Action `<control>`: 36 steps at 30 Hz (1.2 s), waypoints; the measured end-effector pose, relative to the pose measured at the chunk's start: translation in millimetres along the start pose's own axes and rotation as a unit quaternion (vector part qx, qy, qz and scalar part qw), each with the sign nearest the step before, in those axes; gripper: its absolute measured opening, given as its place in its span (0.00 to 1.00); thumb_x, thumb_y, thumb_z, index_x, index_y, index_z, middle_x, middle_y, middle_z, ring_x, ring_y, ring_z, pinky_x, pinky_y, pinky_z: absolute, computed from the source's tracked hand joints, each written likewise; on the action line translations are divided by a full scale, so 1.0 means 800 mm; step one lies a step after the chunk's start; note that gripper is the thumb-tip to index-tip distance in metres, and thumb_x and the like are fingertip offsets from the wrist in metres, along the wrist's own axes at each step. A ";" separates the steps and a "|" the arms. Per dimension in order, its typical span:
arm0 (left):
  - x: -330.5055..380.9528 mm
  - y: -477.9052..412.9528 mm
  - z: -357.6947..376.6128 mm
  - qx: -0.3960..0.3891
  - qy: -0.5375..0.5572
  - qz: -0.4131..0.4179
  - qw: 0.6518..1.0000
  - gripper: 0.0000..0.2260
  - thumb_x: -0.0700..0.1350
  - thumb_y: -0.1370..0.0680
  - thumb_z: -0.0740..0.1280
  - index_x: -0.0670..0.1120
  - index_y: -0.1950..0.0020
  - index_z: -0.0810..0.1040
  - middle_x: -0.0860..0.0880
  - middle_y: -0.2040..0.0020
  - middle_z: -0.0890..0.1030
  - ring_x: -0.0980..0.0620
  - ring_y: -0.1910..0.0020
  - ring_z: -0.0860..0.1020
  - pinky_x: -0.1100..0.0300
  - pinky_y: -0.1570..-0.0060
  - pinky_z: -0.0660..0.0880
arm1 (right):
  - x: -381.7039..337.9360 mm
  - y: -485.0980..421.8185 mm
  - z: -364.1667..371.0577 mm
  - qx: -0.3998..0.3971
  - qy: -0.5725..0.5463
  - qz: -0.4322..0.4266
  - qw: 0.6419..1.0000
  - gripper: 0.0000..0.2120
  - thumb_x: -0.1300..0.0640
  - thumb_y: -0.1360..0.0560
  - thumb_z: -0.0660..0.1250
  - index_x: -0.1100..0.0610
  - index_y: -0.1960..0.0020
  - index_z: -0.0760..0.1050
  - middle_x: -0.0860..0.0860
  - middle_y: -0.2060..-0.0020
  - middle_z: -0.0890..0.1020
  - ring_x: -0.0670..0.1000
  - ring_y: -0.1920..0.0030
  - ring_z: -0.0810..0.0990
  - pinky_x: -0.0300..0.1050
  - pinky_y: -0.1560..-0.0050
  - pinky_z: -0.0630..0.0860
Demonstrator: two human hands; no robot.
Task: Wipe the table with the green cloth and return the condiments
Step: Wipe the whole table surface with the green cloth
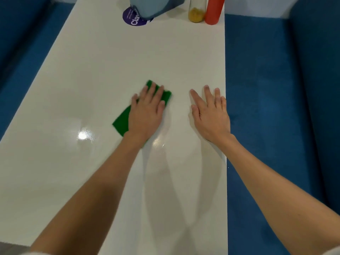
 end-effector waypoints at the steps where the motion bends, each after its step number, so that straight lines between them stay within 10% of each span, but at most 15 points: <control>1: 0.024 0.016 0.005 -0.009 0.006 0.041 0.999 0.26 0.54 0.19 0.44 0.50 0.23 0.60 0.47 0.23 0.61 0.46 0.23 0.57 0.44 0.29 0.56 | 0.001 0.001 0.001 -0.001 -0.003 0.000 1.000 0.24 0.47 0.18 0.45 0.47 0.23 0.55 0.57 0.24 0.55 0.65 0.25 0.50 0.57 0.27 0.47; 8: -0.006 0.131 -0.008 -0.074 -0.012 0.199 0.977 0.22 0.57 0.17 0.46 0.57 0.22 0.56 0.57 0.22 0.56 0.57 0.23 0.53 0.48 0.25 0.47 | 0.006 0.003 -0.002 -0.003 -0.010 -0.007 1.000 0.23 0.47 0.17 0.45 0.46 0.23 0.53 0.56 0.23 0.54 0.63 0.24 0.49 0.56 0.26 0.45; 17: 0.005 0.016 -0.001 0.000 -0.012 -0.029 0.999 0.27 0.55 0.20 0.41 0.50 0.23 0.60 0.47 0.22 0.60 0.48 0.23 0.57 0.44 0.28 0.54 | 0.002 0.002 -0.002 -0.008 -0.007 0.001 1.000 0.23 0.48 0.17 0.46 0.46 0.23 0.52 0.57 0.23 0.54 0.64 0.24 0.48 0.57 0.26 0.45; 26: -0.005 0.144 -0.006 -0.057 -0.006 0.207 0.977 0.22 0.56 0.17 0.49 0.56 0.22 0.57 0.56 0.22 0.57 0.58 0.23 0.53 0.53 0.26 0.48 | 0.003 0.004 -0.003 -0.014 -0.018 -0.006 1.000 0.23 0.47 0.17 0.44 0.45 0.23 0.52 0.56 0.23 0.53 0.62 0.24 0.47 0.56 0.25 0.45; 36: -0.085 0.027 -0.021 0.046 0.004 -0.147 0.988 0.24 0.52 0.18 0.47 0.48 0.22 0.57 0.47 0.22 0.58 0.48 0.23 0.55 0.43 0.28 0.53 | -0.001 0.000 -0.005 0.003 0.002 -0.010 1.000 0.22 0.49 0.17 0.46 0.47 0.23 0.55 0.57 0.24 0.56 0.65 0.25 0.51 0.58 0.27 0.49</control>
Point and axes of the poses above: each hand's wrist, its own y-axis away from the middle knuckle, its own z-axis out of the palm, x = y × z, the point moved 6 cm from there along -y, towards the middle knuckle
